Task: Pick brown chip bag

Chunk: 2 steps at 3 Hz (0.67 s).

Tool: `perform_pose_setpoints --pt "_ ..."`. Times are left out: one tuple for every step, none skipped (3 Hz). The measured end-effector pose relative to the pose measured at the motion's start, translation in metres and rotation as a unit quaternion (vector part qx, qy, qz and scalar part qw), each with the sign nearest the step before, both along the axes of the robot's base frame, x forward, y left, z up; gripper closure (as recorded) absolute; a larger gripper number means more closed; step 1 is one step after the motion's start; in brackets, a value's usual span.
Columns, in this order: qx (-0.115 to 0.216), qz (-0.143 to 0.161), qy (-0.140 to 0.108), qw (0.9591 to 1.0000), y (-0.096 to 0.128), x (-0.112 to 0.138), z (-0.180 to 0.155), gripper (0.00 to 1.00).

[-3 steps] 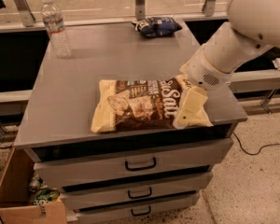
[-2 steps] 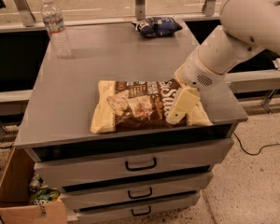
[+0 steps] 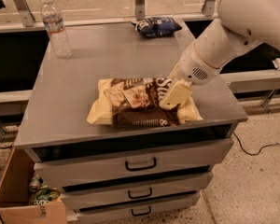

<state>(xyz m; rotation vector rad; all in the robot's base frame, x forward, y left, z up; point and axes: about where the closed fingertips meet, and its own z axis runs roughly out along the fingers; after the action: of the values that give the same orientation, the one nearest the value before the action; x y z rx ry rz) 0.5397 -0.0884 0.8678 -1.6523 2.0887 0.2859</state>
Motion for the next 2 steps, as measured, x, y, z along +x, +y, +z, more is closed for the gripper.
perform_pose_setpoints --pt "0.037 -0.004 -0.012 0.9992 0.002 0.001 0.024 0.88" --pt "0.100 -0.001 -0.034 0.9944 0.004 -0.002 0.067 1.00"
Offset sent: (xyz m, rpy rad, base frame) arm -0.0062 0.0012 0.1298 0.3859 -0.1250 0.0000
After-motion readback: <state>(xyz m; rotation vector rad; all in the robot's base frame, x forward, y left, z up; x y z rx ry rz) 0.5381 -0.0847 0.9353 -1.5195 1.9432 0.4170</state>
